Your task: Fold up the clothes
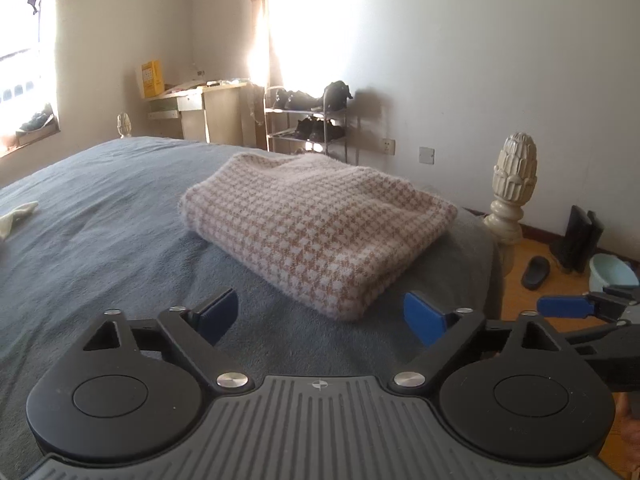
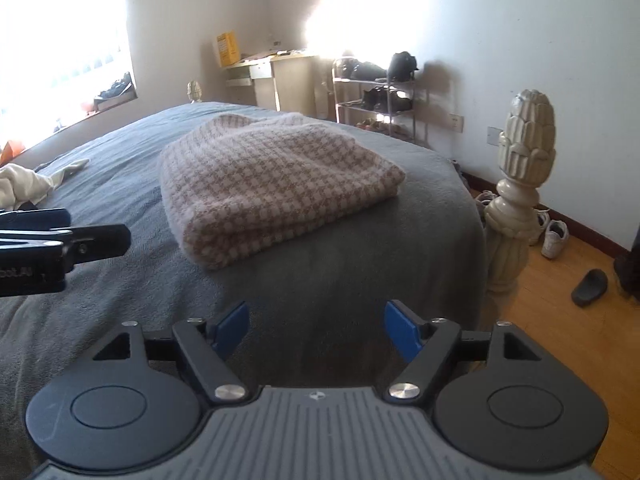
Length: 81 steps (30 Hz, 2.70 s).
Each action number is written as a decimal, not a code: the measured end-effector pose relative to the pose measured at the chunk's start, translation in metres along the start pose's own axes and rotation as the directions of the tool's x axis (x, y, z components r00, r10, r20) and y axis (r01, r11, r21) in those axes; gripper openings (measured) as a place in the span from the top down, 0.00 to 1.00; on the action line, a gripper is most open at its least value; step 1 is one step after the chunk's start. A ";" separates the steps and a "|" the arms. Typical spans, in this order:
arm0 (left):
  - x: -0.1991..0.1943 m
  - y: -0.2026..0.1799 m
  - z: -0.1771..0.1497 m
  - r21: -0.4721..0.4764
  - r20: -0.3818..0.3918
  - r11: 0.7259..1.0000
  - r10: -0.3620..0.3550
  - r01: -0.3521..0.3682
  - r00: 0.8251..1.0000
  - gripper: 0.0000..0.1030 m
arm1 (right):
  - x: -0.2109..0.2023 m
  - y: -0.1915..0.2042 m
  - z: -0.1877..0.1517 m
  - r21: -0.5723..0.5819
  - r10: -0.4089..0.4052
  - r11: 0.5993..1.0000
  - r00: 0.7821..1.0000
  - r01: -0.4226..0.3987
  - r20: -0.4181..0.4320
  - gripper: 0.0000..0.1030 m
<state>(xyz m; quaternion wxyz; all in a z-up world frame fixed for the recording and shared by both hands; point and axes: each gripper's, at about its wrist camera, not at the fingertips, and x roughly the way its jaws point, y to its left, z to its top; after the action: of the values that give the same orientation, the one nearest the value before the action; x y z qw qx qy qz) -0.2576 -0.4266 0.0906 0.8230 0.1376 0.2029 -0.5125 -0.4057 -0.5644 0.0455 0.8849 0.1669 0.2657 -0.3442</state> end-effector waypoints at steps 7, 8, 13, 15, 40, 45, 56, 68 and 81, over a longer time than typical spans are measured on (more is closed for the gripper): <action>-0.073 0.017 -0.003 -0.095 0.027 0.993 -0.068 0.071 0.997 0.00 | -0.058 0.020 -0.012 0.075 -0.132 0.989 0.990 0.128 0.055 0.03; -0.080 0.019 -0.004 -0.107 0.029 0.991 -0.072 0.074 0.997 0.00 | -0.067 0.024 -0.013 0.082 -0.162 0.984 0.984 0.157 0.067 0.02; -0.109 0.018 -0.013 -0.132 0.019 0.991 0.009 -0.006 1.000 0.00 | -0.113 0.046 -0.022 0.107 -0.247 0.966 0.960 0.234 0.130 0.00; -0.120 0.013 -0.021 -0.109 0.013 0.993 0.053 -0.051 0.999 0.00 | -0.128 0.052 -0.028 0.126 -0.249 0.964 0.959 0.232 0.134 0.00; -0.192 -0.012 -0.059 -0.213 -0.001 0.960 0.184 -0.180 0.983 0.00 | -0.199 0.092 -0.054 0.004 -0.170 0.985 0.968 0.173 0.185 0.00; -0.182 -0.025 -0.072 -0.200 -0.031 0.959 0.197 -0.199 0.980 0.00 | -0.196 0.075 -0.068 0.010 -0.215 0.976 0.967 0.216 0.134 0.00; -0.165 -0.059 -0.087 -0.171 -0.077 0.968 0.175 -0.186 0.982 0.00 | -0.186 0.050 -0.089 -0.104 -0.293 0.949 0.954 0.299 0.068 0.00; -0.147 -0.087 -0.076 -0.162 -0.080 0.972 0.157 -0.168 0.984 0.00 | -0.190 0.004 -0.094 -0.036 -0.364 0.930 0.930 0.366 0.039 0.00; -0.146 -0.088 -0.065 -0.176 -0.072 0.967 0.173 -0.184 0.982 0.00 | -0.203 0.001 -0.082 -0.022 -0.353 0.934 0.932 0.356 0.084 0.00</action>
<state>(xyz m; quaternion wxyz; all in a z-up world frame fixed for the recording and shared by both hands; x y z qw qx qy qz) -0.4060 -0.3220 0.1013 0.8688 0.0937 0.2589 -0.4115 -0.5600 -0.4187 0.0991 0.8209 0.0863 0.2629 -0.4995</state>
